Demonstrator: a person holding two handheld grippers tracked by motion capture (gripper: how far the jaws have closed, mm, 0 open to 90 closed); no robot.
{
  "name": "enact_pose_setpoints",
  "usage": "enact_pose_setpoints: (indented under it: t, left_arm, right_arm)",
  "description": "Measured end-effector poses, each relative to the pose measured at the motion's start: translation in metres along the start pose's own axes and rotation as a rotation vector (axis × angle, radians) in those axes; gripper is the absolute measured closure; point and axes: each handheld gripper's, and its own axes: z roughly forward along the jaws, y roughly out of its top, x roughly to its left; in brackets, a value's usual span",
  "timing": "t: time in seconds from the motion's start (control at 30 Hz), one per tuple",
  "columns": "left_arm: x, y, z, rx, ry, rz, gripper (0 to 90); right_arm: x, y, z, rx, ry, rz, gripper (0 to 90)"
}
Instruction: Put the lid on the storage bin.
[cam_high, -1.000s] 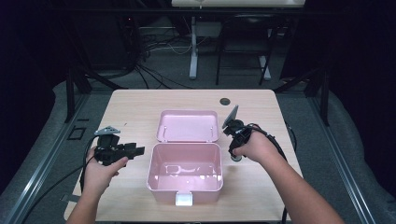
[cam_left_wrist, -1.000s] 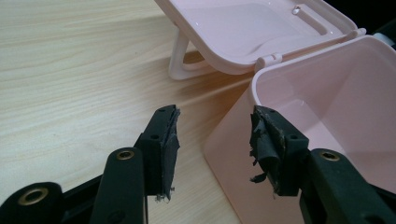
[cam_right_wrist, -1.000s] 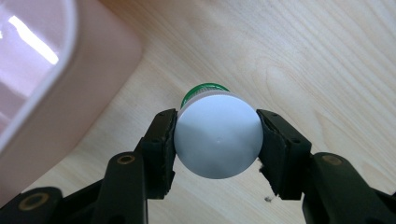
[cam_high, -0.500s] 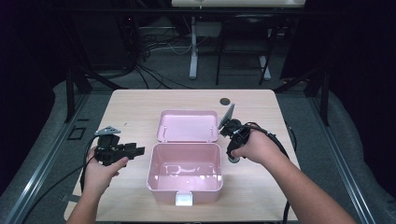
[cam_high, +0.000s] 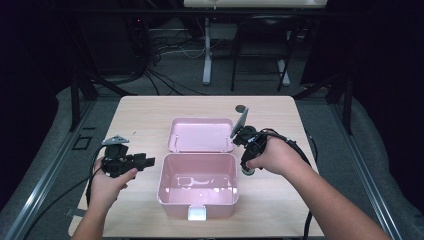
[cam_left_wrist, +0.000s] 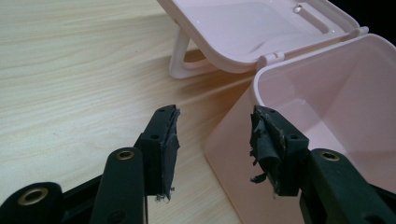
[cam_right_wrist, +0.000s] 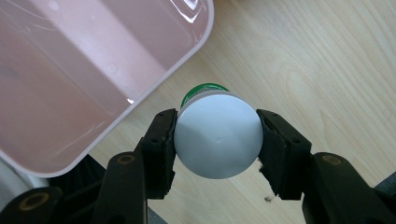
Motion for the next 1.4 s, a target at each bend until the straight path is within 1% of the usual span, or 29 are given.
enact_pose_setpoints:
  t: [0.23, 0.37, 0.47, 0.5, 0.53, 0.57, 0.63, 0.67, 0.7, 0.73, 1.0, 1.07, 1.2, 1.4]
  left_arm:
    - [0.0, 0.0, 0.0, -0.002, 0.0, -0.002, 51.2]
    - [0.0, 0.0, 0.0, -0.003, -0.003, -0.006, 51.2]
    - [0.0, 0.0, 0.0, -0.003, -0.003, -0.006, 51.2]
    - [0.0, 0.0, 0.0, -0.003, -0.003, -0.005, 51.2]
    - [0.0, 0.0, 0.0, -0.003, -0.004, -0.005, 51.2]
    - [0.0, 0.0, 0.0, -0.003, -0.004, -0.005, 51.2]
    - [0.0, 0.0, 0.0, -0.003, -0.005, -0.006, 51.1]
    - [0.0, 0.0, 0.0, -0.001, -0.006, -0.006, 51.1]
    - [0.001, 0.0, 0.0, -0.003, -0.007, -0.007, 51.1]
    - [0.001, 0.0, 0.0, -0.003, -0.007, -0.008, 51.2]
    - [0.002, 0.0, -0.001, -0.005, -0.008, -0.011, 51.1]
    - [0.002, 0.0, 0.0, -0.003, -0.009, -0.012, 51.1]
    - [0.002, 0.0, 0.0, -0.001, -0.012, -0.012, 51.1]
    - [0.003, 0.0, 0.0, -0.005, -0.01, -0.017, 51.1]
  right_arm:
    - [0.006, 0.002, -0.006, 0.004, 0.004, -0.025, 50.1]
    - [0.008, 0.003, -0.01, -0.019, 0.0, -0.035, 50.2]
    - [0.01, 0.005, -0.015, -0.023, 0.005, -0.036, 50.2]
    - [0.01, 0.005, -0.017, -0.014, 0.005, -0.035, 50.2]
    - [0.01, 0.006, -0.017, -0.024, 0.008, -0.042, 50.2]
    - [0.011, 0.007, -0.018, -0.023, 0.006, -0.048, 50.2]
    - [0.014, 0.008, -0.019, -0.021, 0.008, -0.045, 50.2]
    - [0.015, 0.009, -0.02, -0.02, 0.005, -0.057, 50.2]
    - [0.016, 0.009, -0.02, -0.033, 0.006, -0.058, 50.2]
    - [0.017, 0.011, -0.021, -0.023, 0.006, -0.066, 50.2]
    - [0.026, 0.02, -0.022, -0.038, 0.006, -0.096, 50.2]
    - [0.029, 0.022, -0.022, -0.038, 0.01, -0.097, 50.2]
    - [0.034, 0.027, -0.02, -0.037, 0.006, -0.121, 50.2]
    - [0.041, 0.032, -0.019, -0.045, 0.008, -0.143, 50.2]
